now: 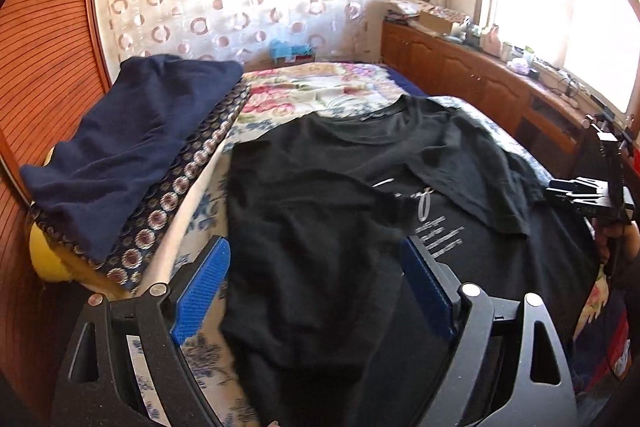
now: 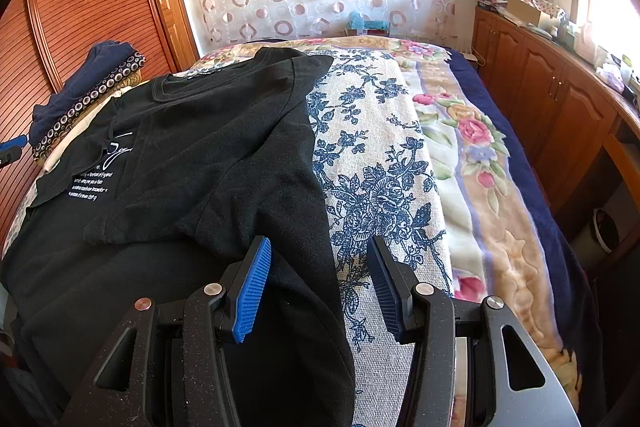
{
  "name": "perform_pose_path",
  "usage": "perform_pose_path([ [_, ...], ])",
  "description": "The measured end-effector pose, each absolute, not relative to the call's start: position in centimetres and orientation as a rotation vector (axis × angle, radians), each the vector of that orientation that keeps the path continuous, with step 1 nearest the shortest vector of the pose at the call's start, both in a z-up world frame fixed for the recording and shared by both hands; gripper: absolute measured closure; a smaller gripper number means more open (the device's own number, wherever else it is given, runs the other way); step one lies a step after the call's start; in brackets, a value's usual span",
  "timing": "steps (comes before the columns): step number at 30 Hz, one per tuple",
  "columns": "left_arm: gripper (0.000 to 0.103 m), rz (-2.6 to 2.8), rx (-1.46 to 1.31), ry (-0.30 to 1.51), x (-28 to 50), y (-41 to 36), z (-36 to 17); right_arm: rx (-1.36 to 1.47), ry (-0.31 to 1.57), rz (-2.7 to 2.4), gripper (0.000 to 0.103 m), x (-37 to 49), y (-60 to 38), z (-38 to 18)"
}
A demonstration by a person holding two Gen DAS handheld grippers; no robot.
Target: Fold small clothes
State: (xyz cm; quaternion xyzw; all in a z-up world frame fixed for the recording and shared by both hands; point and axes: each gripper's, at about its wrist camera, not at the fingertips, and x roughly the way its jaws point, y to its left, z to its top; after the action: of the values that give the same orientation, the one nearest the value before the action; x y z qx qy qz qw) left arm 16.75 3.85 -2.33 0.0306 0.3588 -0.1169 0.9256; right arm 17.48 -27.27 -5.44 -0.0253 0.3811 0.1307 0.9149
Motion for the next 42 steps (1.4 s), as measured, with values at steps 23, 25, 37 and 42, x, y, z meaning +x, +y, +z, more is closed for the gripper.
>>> perform_pose_path([
  [23, 0.016, -0.237, -0.014, 0.818, 25.2, 7.4, -4.4, -0.143, 0.737, 0.381, 0.035, 23.6, -23.8, -0.6],
  [25, 0.016, -0.236, -0.009, 0.832, 25.9, 7.3, -4.6, -0.160, 0.743, 0.374, 0.035, 25.5, -23.3, -0.6],
  [37, 0.021, -0.229, 0.035, 0.881, 30.7, 6.0, -5.3, -0.105, 0.851, 0.347, 0.035, 34.9, -22.9, -3.3],
  [42, 0.031, -0.217, 0.050, 0.895, 32.0, 5.7, -5.7, -0.129, 0.848, 0.355, 0.035, 35.9, -22.0, -3.9],
])
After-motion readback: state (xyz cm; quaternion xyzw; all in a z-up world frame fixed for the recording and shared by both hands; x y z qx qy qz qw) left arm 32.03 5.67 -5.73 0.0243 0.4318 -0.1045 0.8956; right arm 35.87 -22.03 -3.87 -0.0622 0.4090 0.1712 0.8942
